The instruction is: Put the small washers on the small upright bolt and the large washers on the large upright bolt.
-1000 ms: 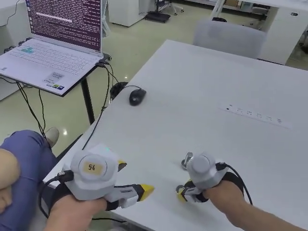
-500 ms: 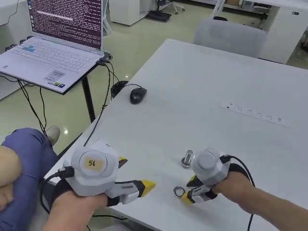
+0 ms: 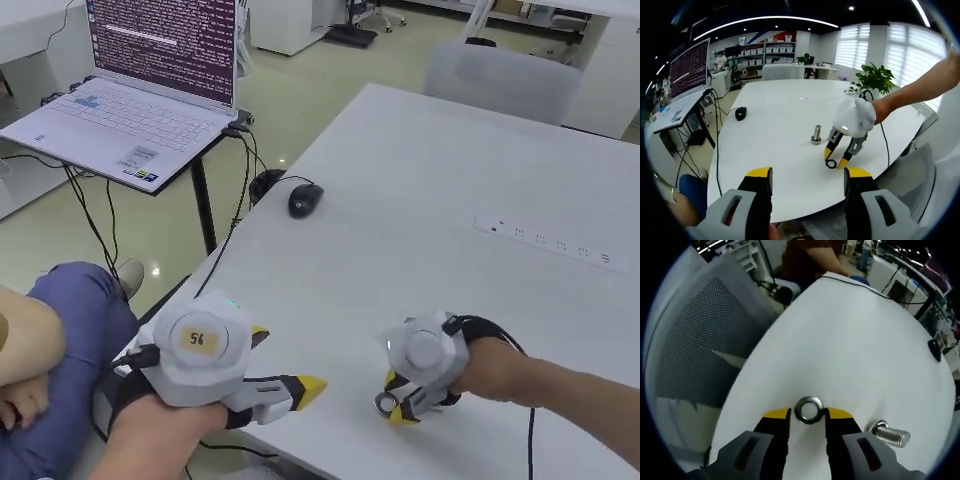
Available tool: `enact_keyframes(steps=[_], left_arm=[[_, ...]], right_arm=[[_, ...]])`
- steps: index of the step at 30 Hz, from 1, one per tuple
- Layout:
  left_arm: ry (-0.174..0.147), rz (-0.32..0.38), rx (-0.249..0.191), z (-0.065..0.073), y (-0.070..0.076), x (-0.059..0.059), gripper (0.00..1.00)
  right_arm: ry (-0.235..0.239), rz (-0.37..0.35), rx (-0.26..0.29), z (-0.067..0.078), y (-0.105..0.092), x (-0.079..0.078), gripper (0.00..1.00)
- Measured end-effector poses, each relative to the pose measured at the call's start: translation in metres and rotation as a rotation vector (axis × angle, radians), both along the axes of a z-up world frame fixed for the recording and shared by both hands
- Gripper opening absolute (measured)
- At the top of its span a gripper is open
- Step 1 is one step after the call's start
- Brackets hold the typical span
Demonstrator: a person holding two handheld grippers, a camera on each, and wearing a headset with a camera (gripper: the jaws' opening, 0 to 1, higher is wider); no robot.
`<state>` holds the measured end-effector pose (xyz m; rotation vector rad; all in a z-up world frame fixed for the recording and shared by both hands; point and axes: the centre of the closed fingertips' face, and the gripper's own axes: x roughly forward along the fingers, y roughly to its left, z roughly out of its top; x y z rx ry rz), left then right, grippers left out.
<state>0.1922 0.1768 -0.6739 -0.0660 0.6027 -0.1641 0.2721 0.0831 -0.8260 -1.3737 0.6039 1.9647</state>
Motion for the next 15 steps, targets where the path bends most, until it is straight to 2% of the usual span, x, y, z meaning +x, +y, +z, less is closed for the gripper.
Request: enact_keyframes(steps=[7, 15], left_arm=[[0.001, -0.013, 0.005, 0.0002, -0.0023, 0.0016, 0.57], [-0.002, -0.018, 0.007, 0.0016, -0.0022, 0.0036, 0.57]], right_arm=[[-0.025, 0.091, -0.032, 0.0, -0.0011, 0.0038, 0.28], [-0.032, 0.064, -0.022, 0.0004, -0.0032, 0.0033, 0.24]])
